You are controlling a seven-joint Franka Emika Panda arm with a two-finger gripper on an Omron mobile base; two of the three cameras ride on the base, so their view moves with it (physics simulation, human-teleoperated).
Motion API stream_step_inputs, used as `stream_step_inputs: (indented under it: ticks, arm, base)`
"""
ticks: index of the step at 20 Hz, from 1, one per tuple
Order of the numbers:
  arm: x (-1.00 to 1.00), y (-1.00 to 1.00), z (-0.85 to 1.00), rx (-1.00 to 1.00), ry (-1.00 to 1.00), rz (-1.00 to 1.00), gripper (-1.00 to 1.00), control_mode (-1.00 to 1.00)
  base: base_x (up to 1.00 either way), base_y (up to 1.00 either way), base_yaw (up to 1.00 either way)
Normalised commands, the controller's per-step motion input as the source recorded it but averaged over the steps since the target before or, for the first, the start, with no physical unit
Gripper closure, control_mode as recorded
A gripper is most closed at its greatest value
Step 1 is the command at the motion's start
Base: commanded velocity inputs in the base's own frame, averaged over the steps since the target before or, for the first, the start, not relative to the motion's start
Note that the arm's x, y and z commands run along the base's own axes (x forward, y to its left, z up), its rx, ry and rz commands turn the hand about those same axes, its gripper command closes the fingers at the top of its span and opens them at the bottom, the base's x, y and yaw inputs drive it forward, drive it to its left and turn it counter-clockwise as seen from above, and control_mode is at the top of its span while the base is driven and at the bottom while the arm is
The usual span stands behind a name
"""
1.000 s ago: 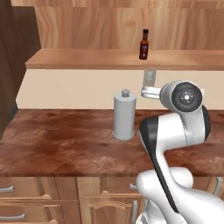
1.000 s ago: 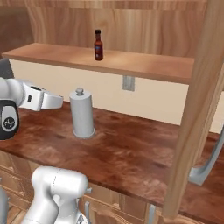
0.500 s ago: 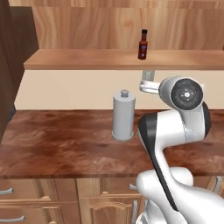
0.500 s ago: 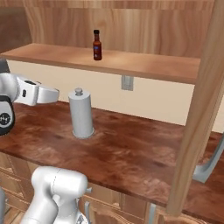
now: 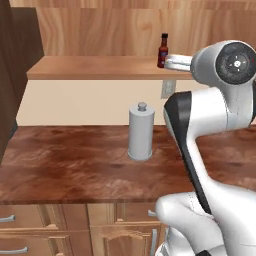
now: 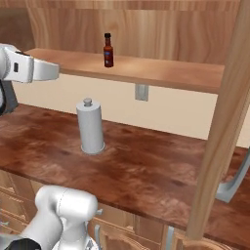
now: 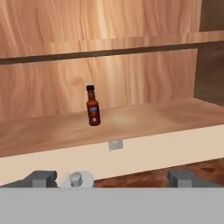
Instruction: Move the condiment bottle and condiment bottle from the cabinet to the dining counter.
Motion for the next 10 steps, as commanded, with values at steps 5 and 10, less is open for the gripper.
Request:
stream_step_inputs:
  ticks: [5, 10]
  arm:
    - [0.45, 0.0, 0.24, 0.06, 0.06, 0.12, -1.0, -1.0]
    - [0.48, 0.0, -0.03, 0.04, 0.0, 0.15, -1.0, -1.0]
  base:
    - [0.0, 0.0, 0.0]
    - [0.0, 0.0, 0.0]
